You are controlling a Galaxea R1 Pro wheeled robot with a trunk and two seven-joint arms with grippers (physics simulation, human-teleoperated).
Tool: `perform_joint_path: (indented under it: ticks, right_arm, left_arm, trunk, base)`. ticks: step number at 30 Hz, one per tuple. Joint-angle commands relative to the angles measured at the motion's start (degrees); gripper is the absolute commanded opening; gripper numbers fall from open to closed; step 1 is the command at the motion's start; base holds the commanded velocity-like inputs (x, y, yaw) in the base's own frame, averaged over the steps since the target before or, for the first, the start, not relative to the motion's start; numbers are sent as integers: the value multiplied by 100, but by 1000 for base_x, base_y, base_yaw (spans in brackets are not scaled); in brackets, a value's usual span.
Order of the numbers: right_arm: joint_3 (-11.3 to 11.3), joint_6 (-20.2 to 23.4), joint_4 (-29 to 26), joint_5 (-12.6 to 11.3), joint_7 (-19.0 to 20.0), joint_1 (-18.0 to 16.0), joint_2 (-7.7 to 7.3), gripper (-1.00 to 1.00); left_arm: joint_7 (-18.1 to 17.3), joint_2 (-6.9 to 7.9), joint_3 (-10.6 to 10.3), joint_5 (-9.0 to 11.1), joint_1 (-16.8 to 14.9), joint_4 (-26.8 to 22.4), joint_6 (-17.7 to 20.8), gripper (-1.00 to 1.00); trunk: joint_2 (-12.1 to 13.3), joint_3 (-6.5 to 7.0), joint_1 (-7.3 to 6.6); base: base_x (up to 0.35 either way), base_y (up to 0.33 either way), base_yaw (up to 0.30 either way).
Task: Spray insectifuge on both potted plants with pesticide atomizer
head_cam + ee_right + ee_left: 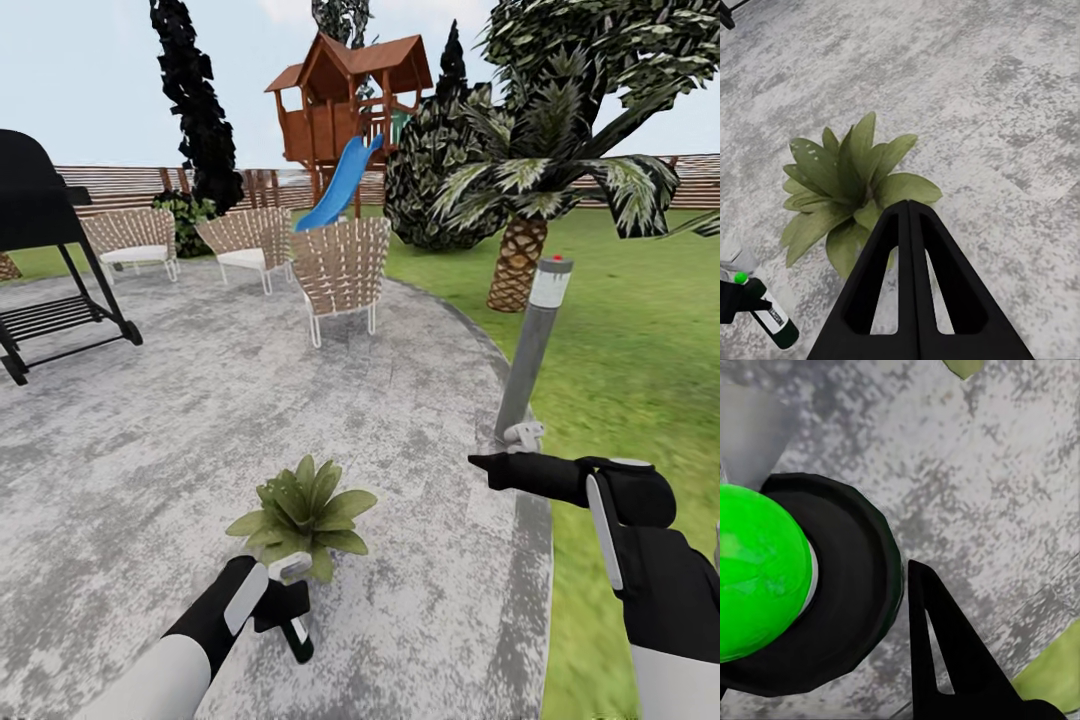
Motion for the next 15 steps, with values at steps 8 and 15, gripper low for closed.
perform_joint_path:
  ticks: [8,15]
  right_arm:
    - [10,20,-2,68,50,34,60,-100]
    - [37,20,4,122,10,59,67,100]
  left_arm:
    - [57,-8,-32,52,-3,3,-217,-100]
    - [36,-46,-98,32,16,-48,-592,-100]
  trunk:
    - [-12,-161,16]
    - [-12,-163,16]
  base:
    - [0,0,0]
    - [0,0,0]
